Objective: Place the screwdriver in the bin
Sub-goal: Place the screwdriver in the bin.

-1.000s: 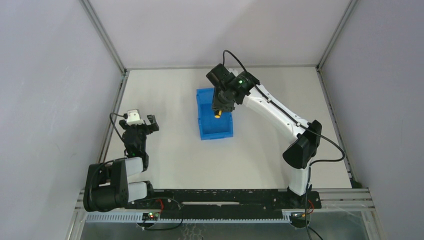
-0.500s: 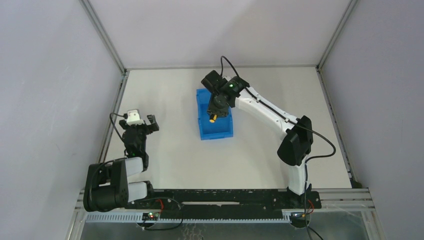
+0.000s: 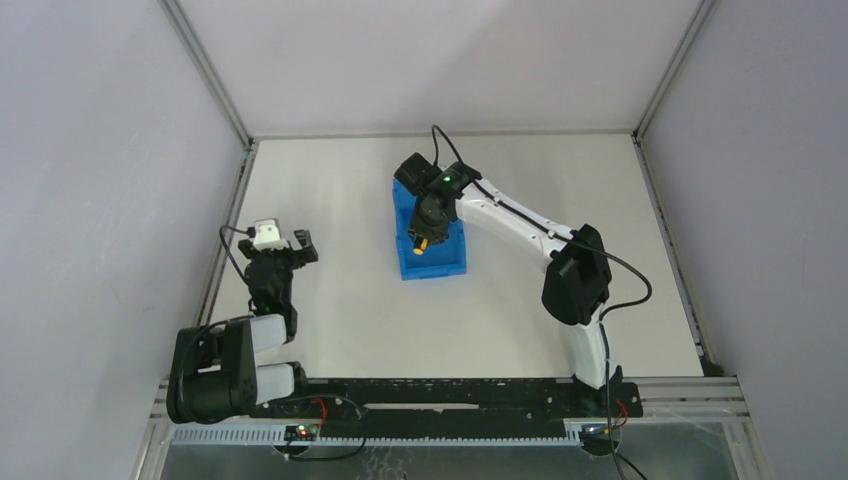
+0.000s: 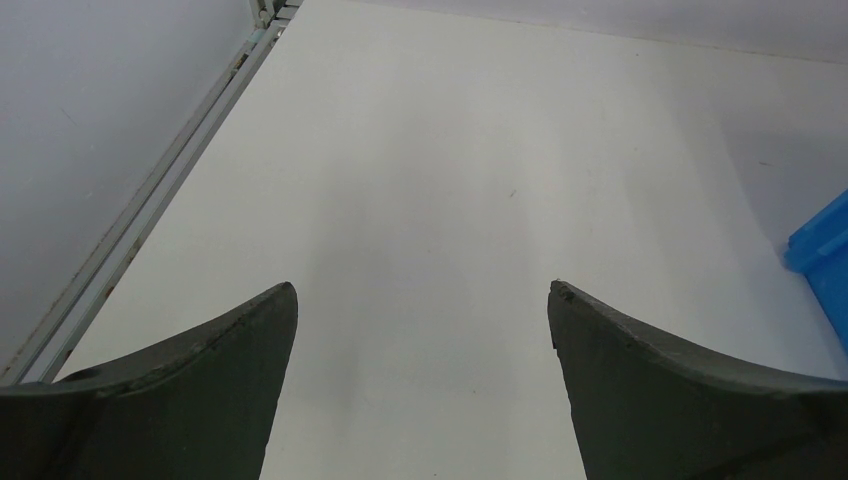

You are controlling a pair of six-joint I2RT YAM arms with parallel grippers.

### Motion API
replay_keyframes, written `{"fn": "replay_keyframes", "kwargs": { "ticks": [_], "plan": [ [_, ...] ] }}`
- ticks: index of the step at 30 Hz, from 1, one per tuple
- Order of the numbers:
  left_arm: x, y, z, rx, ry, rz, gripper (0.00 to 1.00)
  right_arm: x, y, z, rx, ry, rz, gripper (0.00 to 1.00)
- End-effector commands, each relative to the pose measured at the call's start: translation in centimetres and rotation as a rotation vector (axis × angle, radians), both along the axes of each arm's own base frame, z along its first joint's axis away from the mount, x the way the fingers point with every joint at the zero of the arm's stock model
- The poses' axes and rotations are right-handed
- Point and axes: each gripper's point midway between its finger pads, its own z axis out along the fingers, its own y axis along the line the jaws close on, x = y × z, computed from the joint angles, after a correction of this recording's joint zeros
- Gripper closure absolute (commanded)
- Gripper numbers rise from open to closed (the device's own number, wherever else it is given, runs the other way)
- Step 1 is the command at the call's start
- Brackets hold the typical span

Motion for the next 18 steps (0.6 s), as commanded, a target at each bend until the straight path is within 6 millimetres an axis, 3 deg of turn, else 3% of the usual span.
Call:
{"fn": "replay_keyframes", "kwargs": {
  "ticks": [1,18],
  "plan": [
    [0.5,0.0,2.1,0.027,-0.07,-0.004,0.0,0.6,0.9,-0.4,0.021,-0.013,-0.018,1.0],
    [0.5,0.0,2.1,0.027,-0.071,-0.002,0.0,2.6,-0.2,-3.7,-0.037,0.003,-0.067,1.0]
  ]
}}
